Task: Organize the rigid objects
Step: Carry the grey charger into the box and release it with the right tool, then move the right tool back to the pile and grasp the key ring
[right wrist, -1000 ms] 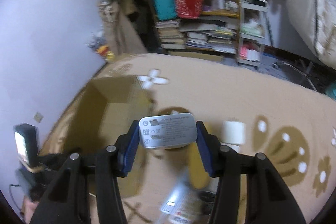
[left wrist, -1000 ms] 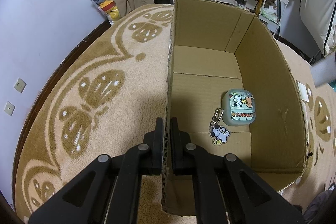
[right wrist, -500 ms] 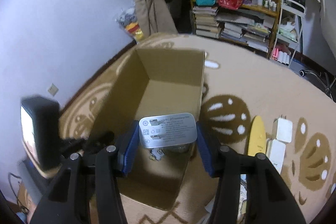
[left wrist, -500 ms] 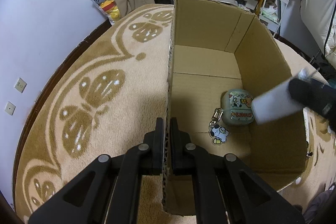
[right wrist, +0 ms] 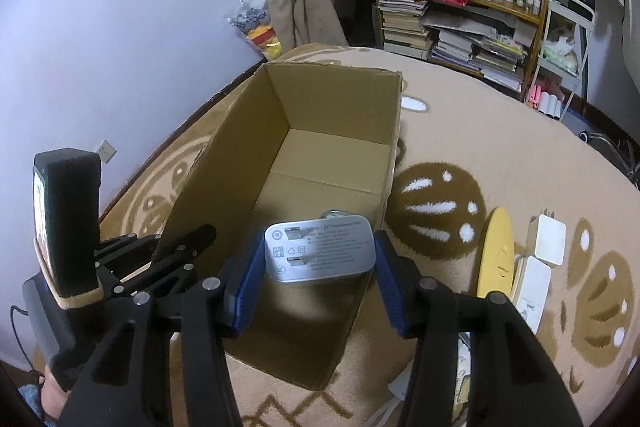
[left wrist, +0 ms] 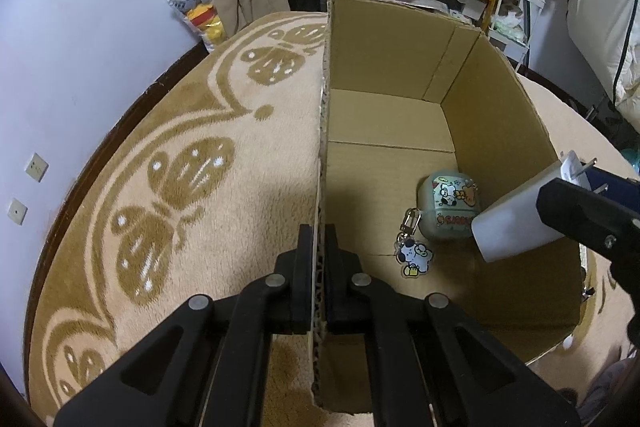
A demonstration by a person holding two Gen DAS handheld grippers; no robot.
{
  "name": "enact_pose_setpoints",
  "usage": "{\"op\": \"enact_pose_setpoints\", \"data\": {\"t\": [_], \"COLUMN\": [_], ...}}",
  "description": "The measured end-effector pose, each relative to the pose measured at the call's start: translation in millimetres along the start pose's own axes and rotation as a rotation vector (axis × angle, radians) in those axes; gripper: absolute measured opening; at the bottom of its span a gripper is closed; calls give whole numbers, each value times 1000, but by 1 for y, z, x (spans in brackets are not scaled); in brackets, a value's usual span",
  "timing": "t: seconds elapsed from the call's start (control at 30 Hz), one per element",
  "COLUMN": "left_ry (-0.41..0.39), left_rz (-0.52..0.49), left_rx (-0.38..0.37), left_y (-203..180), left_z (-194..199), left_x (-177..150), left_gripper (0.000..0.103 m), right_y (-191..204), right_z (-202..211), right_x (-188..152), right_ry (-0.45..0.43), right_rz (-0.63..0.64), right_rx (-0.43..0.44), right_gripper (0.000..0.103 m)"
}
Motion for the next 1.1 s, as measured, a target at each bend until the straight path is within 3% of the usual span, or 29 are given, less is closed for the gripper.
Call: {"op": "enact_pose_setpoints", "data": {"t": [0.17, 0.27, 0.33, 0.53, 0.73, 0.83, 1.1], "left_ry": [11, 8, 9, 11, 10, 10, 10], "left_rz": [16, 14, 18, 29, 27, 25, 25], "left_rx": [-12, -1, -4, -13, -11, -11, -10], "left_y": [0, 2, 3, 4, 4, 3, 4], "left_z": [0, -1, -1, -1, 0, 0, 0], "left_x": [0, 0, 1, 1, 1, 1, 0], "left_gripper": [4, 4, 4, 4, 4, 4, 5], "right_y": [-2, -6, -13, -41, -73, -86, -110], "right_z": [16, 29, 38, 48, 51, 52, 49], "right_x": [3, 8, 11, 10, -7, -18, -60], "right_ry": [-63, -91, -97, -78, -10, 5, 51], "right_rz": [-16, -9, -4, -15, -70, -81, -157], "right_rx": [8, -1, -39, -120, -128, -161, -161], "right_gripper": [58, 70, 71, 89, 92, 103, 103]}}
Point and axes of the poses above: each gripper's, at about its wrist camera, not at the fingertips, and z roughly against the way its jaws point, y to its left, x to its top, the point moved 5 cm from there along -z, roughly the way its jaws point, and after that the axes turned 13 degrees about z, right-handed, at the moved point
